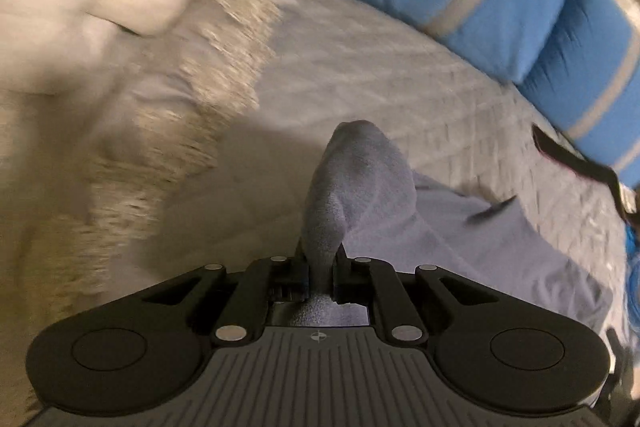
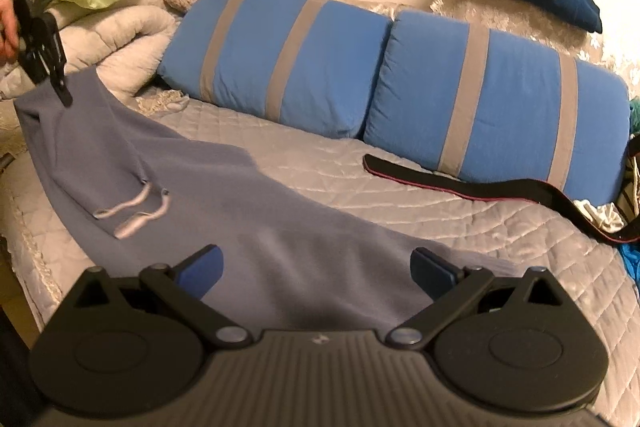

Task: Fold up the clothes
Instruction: 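Lift the held edge with the left gripper and fold it over the sweatpants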

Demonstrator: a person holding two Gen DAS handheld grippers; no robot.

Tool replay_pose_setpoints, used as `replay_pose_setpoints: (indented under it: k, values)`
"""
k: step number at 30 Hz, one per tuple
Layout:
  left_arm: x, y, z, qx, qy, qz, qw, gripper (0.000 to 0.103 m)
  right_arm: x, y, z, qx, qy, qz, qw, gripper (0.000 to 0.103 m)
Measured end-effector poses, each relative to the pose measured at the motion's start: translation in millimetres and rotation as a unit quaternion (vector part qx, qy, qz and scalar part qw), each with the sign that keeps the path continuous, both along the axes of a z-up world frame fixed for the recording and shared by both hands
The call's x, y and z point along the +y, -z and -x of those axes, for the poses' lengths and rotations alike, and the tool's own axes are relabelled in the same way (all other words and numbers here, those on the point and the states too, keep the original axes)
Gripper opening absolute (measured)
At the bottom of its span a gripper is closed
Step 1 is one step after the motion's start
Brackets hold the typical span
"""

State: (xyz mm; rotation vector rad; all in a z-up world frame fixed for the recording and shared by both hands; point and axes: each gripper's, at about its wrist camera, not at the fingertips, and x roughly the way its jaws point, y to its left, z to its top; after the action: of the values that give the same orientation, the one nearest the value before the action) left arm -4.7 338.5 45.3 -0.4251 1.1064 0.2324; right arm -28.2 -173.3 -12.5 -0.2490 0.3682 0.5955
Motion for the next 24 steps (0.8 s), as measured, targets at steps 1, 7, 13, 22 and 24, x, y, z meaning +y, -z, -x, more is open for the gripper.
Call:
replay_pose_setpoints:
  k: [1, 7, 13, 22, 24]
  values:
    - [-6, -8, 1, -0.001, 0.0, -0.005, 1.0, 0.009, 0, -1, 1, -0.002, -0.001, 0.0, 1.0, 0.103]
    - [-60, -42, -5, -0.016, -0.001, 0.018, 0.9997, 0.009, -4, -5, 3, -0.015, 0.002, -0.011, 1.0, 0.103]
    - [-123, -68, -11, -0.039, 0.025, 0.059, 0.9972, 0.009, -18, -13, 2, -0.02, 0.017, -0.038, 0.999, 0.103]
    - [-213, -66, -35, -0.044, 0.057, 0.12, 0.9901, 0.009, -42, -25, 4, -0.051, 0.049, -0.078, 0.994, 0.103]
    - [-233, -59, -44, -0.041, 0.071, 0.129, 0.9883, 0.009, -47, -27, 8, -0.07, 0.057, -0.083, 0.992, 0.103]
